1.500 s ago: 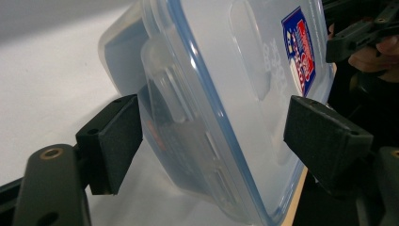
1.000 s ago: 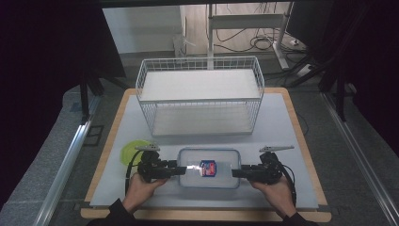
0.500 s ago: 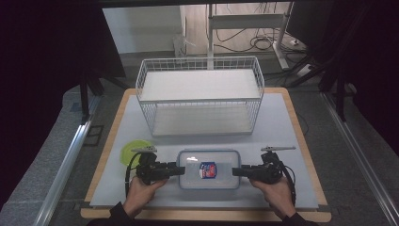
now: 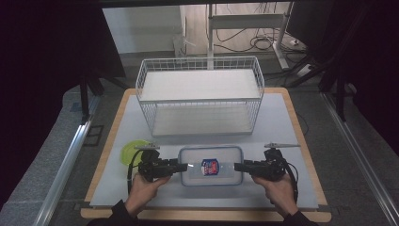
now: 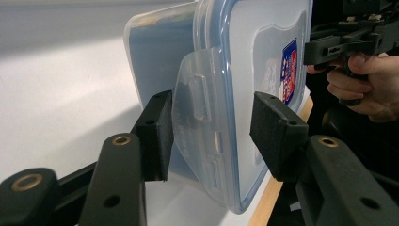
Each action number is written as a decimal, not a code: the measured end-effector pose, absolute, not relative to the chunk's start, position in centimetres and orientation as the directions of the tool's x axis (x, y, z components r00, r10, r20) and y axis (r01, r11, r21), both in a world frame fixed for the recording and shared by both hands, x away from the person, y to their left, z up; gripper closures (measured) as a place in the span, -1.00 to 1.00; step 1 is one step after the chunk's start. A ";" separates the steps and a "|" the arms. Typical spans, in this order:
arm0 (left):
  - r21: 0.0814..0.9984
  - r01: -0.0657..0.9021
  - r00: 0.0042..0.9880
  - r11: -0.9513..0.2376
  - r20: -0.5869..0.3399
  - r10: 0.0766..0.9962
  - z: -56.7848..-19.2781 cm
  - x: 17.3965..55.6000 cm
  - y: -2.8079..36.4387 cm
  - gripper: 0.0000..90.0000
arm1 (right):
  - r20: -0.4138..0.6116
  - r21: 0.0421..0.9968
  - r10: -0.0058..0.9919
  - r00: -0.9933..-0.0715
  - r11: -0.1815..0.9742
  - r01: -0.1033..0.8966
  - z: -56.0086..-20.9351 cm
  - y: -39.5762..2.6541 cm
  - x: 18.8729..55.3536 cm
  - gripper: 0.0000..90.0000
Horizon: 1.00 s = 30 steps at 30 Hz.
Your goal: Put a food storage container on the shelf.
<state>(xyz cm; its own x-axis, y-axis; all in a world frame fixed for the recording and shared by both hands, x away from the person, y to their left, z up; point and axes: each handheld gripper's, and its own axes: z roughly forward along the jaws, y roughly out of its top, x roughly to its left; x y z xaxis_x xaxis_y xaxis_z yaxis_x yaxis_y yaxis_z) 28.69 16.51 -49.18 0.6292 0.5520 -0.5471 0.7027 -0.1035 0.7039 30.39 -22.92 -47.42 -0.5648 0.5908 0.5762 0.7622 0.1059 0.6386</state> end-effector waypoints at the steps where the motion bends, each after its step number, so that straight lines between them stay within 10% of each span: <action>1: 0.706 0.700 0.631 -0.104 -0.544 0.554 -49.0 28.7 16.5 0.14 | 0.574 0.643 0.589 -0.569 0.106 0.759 -47.3 -22.9 30.4 0.16; 30: 0.764 0.639 0.653 -0.086 -0.481 0.585 -40.6 32.3 18.0 0.13 | 0.539 0.712 0.555 -0.634 0.102 0.695 -39.8 -21.5 35.0 0.16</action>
<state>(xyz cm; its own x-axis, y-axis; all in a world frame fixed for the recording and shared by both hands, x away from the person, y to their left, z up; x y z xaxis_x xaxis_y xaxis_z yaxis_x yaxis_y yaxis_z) 32.33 17.96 -40.57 0.6531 0.5851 -0.4808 0.6393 -0.0855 0.7642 34.97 -21.48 -39.77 -0.6339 0.5546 0.5390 0.6949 0.1024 0.7118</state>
